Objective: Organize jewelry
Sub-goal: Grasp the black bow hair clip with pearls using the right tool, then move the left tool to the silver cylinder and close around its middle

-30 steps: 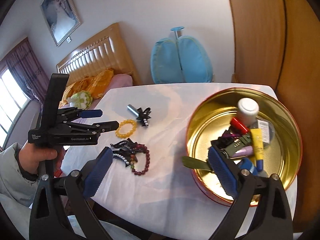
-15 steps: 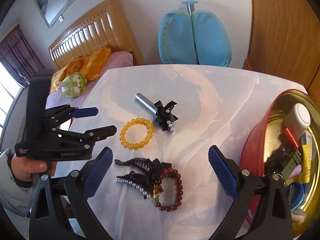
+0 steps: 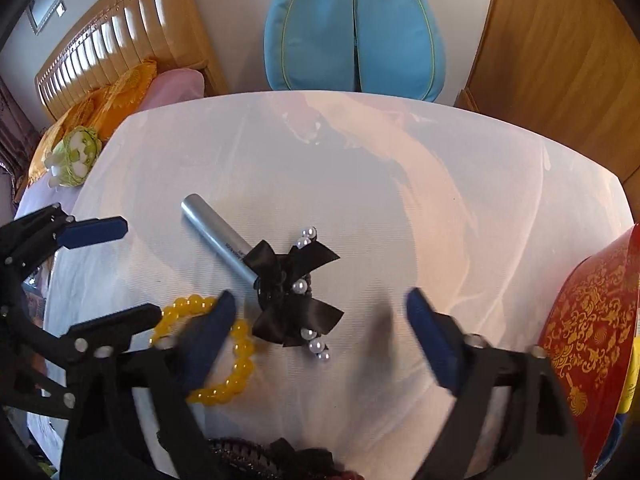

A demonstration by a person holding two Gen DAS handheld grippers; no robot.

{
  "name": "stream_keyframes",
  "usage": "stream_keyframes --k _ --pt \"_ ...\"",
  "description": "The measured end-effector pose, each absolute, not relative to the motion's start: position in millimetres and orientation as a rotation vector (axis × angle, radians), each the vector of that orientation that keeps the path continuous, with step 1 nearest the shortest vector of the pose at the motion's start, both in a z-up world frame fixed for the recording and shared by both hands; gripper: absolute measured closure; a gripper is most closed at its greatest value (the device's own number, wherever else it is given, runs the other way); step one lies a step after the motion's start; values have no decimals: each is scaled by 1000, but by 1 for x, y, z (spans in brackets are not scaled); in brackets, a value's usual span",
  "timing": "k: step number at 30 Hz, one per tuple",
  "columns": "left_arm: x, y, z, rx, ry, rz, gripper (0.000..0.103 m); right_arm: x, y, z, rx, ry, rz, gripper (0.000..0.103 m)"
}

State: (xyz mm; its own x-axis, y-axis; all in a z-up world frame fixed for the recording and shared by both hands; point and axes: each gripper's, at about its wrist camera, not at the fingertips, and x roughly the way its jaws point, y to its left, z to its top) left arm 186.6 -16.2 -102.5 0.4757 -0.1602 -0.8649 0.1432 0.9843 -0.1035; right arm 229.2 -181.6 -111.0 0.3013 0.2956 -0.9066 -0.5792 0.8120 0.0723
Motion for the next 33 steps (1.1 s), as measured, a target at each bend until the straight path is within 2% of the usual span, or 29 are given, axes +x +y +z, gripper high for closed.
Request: stream_keyframes --k 1,2,3,5,21,33 --pt "188 -15 -103 -18 1060 -190 27 227 -183 -113 -305 1133 589 69" --pt "189 -15 -103 -18 1059 -197 27 225 -185 -112 -314 1121 590 75" --pt "191 -16 -104 -16 1059 -202 27 223 -189 -112 -316 1125 597 81" --pt "196 -19 -104 -8 1057 -219 27 217 -198 -109 -295 1126 604 85" --pt "233 -56 -119 -5 1071 -121 27 180 -252 -38 -247 1011 571 87" --pt "250 -62 -130 -16 1067 -48 27 169 -277 -30 -253 1017 525 87"
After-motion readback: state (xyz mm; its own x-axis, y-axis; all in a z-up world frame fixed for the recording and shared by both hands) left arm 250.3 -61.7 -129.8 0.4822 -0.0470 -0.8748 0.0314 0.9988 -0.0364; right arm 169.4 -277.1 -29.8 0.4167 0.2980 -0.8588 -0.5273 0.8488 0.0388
